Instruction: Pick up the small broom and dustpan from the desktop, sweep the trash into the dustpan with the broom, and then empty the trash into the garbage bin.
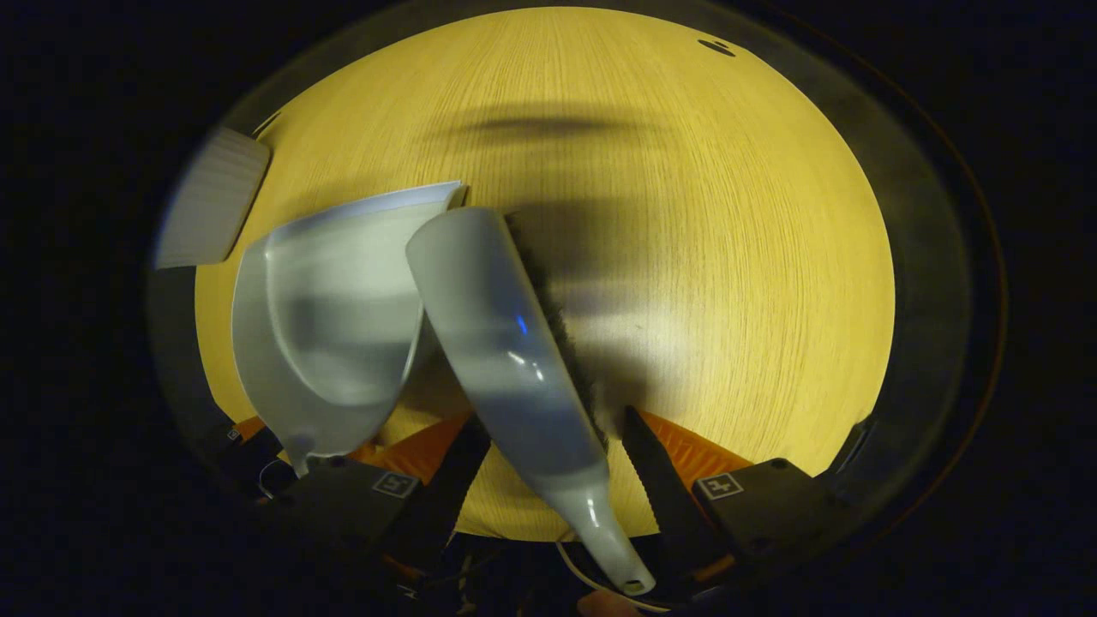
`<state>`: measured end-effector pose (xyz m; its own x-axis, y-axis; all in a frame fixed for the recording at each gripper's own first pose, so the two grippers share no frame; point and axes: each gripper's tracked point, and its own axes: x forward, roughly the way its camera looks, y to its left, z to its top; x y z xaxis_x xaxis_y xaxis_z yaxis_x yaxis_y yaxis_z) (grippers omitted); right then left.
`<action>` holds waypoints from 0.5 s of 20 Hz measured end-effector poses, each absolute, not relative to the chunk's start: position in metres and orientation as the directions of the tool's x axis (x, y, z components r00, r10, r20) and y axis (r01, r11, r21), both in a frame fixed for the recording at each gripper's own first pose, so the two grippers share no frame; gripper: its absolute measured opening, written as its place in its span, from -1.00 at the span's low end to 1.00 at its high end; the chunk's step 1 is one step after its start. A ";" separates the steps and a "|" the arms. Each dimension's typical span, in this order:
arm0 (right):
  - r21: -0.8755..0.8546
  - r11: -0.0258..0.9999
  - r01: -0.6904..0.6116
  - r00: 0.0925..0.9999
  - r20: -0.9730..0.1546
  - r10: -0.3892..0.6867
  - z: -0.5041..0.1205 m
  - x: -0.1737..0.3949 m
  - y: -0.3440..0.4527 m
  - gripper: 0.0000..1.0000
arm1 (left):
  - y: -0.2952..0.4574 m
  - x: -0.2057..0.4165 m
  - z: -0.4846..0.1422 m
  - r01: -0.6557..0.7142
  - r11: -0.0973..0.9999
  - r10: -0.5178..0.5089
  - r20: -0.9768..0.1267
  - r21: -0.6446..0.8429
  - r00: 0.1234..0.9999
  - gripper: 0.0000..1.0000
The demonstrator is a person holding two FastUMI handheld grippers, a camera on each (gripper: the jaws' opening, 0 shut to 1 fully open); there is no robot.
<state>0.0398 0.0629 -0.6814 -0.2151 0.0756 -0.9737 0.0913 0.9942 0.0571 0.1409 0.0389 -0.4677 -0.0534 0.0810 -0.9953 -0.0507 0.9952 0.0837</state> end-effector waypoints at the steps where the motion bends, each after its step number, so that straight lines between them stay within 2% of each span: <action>1: 0.068 0.993 0.098 -0.207 -0.974 0.088 -0.680 0.041 0.061 1.00 | 0.035 0.135 -0.468 -0.065 0.996 0.053 -0.997 0.057 -0.061 0.65; 8: 0.095 0.991 0.099 -0.127 -0.986 0.107 -0.645 0.037 0.062 1.00 | 0.028 0.130 -0.445 -0.015 1.000 0.006 -0.999 0.006 0.053 0.65; 9: 0.100 0.990 0.101 -0.109 -0.988 0.111 -0.638 0.036 0.061 0.89 | 0.029 0.130 -0.439 -0.005 1.000 0.007 -0.997 0.006 0.076 0.65; 10: 0.104 0.989 0.104 -0.090 -0.989 0.113 -0.631 0.036 0.060 1.00 | 0.030 0.130 -0.432 0.006 1.000 0.008 -0.994 0.009 0.107 0.65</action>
